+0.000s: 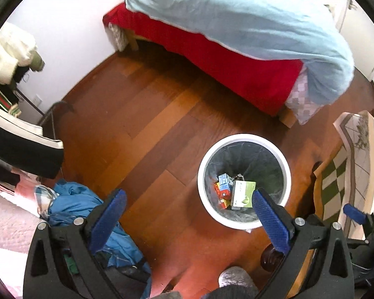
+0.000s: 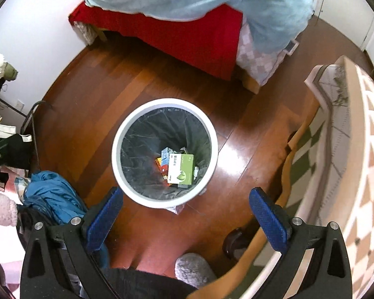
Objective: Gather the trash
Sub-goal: 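Open both tools over the bin to drop the green box and paper, then grasp the lemon peel with left tool while right tool grasps the pink-and-white box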
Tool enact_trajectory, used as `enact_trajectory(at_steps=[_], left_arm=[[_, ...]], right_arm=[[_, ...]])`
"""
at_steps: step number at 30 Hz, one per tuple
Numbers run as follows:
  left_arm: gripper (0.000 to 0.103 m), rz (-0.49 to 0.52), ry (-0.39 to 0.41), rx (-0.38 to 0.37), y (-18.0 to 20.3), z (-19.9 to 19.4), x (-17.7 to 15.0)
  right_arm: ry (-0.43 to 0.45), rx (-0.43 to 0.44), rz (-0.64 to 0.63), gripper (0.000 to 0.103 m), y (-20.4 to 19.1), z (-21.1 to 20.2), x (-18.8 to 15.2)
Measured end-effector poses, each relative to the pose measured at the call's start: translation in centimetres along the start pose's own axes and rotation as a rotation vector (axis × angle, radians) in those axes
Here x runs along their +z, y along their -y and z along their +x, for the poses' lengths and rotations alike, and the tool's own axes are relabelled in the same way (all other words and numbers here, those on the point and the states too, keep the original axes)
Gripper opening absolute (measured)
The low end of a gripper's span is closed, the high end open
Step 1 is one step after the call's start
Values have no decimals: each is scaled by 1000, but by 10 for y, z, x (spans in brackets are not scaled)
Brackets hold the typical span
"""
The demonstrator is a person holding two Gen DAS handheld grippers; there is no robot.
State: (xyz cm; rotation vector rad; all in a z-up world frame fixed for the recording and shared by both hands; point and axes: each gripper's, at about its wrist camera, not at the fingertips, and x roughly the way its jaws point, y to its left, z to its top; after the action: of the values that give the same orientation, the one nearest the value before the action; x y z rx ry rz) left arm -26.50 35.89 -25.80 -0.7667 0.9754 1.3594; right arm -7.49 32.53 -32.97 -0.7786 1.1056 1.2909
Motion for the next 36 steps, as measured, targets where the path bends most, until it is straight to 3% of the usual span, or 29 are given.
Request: enact_trajectory(at_steps=[18,25,30,36], left_arm=[[103,32,180,-70,7,-139,-82],[103,36,225,-64,25,-175,-100],[103,59,232,-108,75,-181,-103],[103,200,170,-218,203,-170,-113]], right_arm=[[244,36,21,102,15,-168,-90],[298,130,133,102,44,-214,-119],[328,134,293,102,114,-239,-141],[311,-12,534,102,254,-249,-182]])
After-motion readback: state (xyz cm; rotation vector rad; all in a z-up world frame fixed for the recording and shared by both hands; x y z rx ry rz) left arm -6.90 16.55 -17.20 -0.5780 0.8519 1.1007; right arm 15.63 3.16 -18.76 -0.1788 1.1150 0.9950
